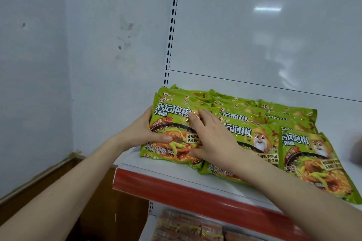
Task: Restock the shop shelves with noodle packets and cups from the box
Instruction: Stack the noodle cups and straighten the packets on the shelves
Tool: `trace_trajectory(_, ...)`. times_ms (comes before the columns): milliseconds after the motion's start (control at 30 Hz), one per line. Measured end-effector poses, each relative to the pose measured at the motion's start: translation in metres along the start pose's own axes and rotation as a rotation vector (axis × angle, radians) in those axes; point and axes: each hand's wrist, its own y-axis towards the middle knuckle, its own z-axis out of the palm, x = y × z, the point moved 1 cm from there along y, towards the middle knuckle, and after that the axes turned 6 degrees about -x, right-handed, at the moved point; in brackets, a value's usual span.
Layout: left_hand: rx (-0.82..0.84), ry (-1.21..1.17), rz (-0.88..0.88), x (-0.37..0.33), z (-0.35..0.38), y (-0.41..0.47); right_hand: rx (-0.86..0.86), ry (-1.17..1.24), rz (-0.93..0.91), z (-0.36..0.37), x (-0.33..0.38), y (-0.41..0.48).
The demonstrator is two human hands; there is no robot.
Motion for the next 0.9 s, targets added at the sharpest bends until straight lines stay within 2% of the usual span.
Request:
trace_trajectory(200, -0.003, -0.025, 0.028, 0.002, 0.001, -0.002, 0.055, -0.012, 0.021, 0.003, 0.002, -0.001)
trace_trajectory(467, -0.036, -0.032, 0.041, 0.001, 0.006, -0.004, 0.043, -0.069, 0.02, 0.006, 0.005, 0.002)
trace_trajectory(667, 0.01, -0.122, 0.01, 0.005, 0.005, -0.004, 0.056, -0.078, 0.013, 0.008, 0.004, 0.0)
trace_trajectory(900, -0.058, -0.1, 0.012, 0.005, 0.012, -0.001, 0.022, -0.103, 0.005, 0.012, 0.005, 0.007)
